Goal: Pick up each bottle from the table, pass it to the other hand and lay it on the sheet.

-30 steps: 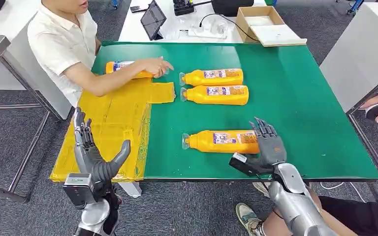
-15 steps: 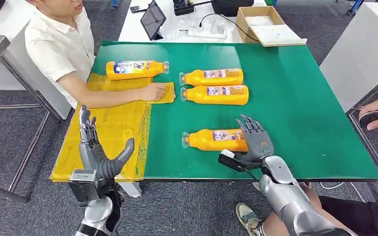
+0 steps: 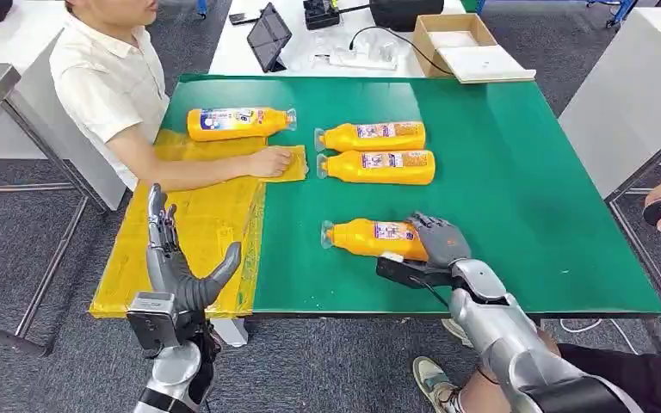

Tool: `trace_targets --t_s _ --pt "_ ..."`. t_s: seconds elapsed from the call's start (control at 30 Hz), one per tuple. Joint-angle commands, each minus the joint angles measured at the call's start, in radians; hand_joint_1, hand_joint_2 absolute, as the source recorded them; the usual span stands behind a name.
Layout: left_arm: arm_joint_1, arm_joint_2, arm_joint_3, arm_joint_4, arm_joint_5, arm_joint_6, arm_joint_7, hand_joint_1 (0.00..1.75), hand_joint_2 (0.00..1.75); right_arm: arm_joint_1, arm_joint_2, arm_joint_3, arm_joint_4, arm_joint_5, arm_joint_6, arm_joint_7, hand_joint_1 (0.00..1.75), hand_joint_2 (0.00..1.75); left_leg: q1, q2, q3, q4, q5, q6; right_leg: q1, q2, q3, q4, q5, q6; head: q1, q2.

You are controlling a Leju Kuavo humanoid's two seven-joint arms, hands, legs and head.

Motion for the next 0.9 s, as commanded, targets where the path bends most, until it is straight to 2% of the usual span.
trace_targets --t_s 0.03,0.33,0.4,0.47,0.53,0.6,0.73,0.8,0.83,0.9 --pt "-0.061 0.014 -0.001 0.113 -0.005 -0.016 -0.013 0.00 1.75 -0.019 -0.040 0.086 0.145 -0.005 0.166 0.063 1.75 1.75 0.001 -0.004 0.004 -0.002 0.001 -0.002 0.002 -0.006 0.006 -0.003 0.000 -0.002 0.000 0.000" --pt "-0.050 0.016 0.007 0.102 -0.004 -0.017 -0.013 0.00 1.75 -0.009 -0.041 0.068 0.132 -0.033 0.157 0.041 1.75 1.75 0.001 -0.003 0.010 -0.002 0.001 -0.002 0.002 -0.004 0.012 -0.003 -0.001 -0.002 -0.001 0.000" --pt "-0.015 0.003 0.032 0.051 0.022 -0.009 -0.012 0.00 1.75 0.027 -0.024 0.014 0.078 -0.110 0.057 -0.068 1.75 1.75 0.001 -0.002 0.011 -0.001 0.000 -0.001 0.001 -0.002 0.012 -0.002 -0.001 -0.001 -0.001 0.000" --pt "0.029 -0.010 0.060 -0.008 0.086 -0.030 0.033 0.00 1.75 0.087 0.021 -0.057 -0.027 -0.234 -0.013 -0.208 1.75 1.75 0.002 -0.003 0.011 -0.003 0.001 -0.003 0.003 -0.004 0.013 -0.005 0.000 -0.003 0.000 0.000" --pt "0.055 -0.025 0.077 -0.017 0.181 -0.095 0.131 0.00 1.75 0.189 0.060 -0.060 -0.254 -0.318 -0.101 -0.269 1.75 1.75 0.002 0.001 0.012 -0.003 -0.001 -0.002 0.003 0.000 0.014 -0.004 0.000 -0.002 0.000 0.000" --pt "0.055 -0.027 0.072 0.000 0.184 -0.095 0.126 0.00 1.75 0.238 0.056 -0.018 -0.378 -0.331 -0.083 -0.199 1.75 1.75 0.002 0.001 0.011 -0.002 -0.001 -0.002 0.002 0.001 0.013 -0.002 -0.001 -0.001 0.000 0.000" --pt "0.048 -0.025 0.069 0.006 0.186 -0.094 0.123 0.00 1.75 0.227 0.039 -0.007 -0.362 -0.353 -0.077 -0.198 1.75 1.75 0.002 0.004 0.005 -0.001 -0.002 -0.004 0.002 0.002 0.006 0.001 -0.001 -0.003 -0.001 0.000" --pt "0.054 -0.023 0.057 0.019 0.230 -0.143 0.186 0.00 1.75 0.249 0.058 -0.009 -0.425 -0.398 -0.181 -0.304 1.75 1.75 0.001 0.002 0.003 -0.001 -0.001 -0.003 0.001 -0.001 0.003 0.000 0.000 -0.002 -0.001 0.000" --pt "0.058 -0.020 0.040 0.039 0.236 -0.156 0.196 0.00 1.75 0.288 0.074 -0.001 -0.533 -0.410 -0.223 -0.328 1.75 1.75 0.002 0.002 0.004 -0.001 -0.002 -0.003 0.002 -0.001 0.004 0.000 -0.001 -0.003 -0.001 0.000" --pt "0.045 0.006 -0.002 0.082 0.170 -0.138 0.180 0.00 1.75 0.335 0.075 0.061 -0.680 -0.385 -0.265 -0.317 1.75 1.75 0.002 0.001 0.001 -0.001 -0.001 -0.003 0.002 0.000 0.003 0.001 -0.001 -0.002 -0.001 0.000"
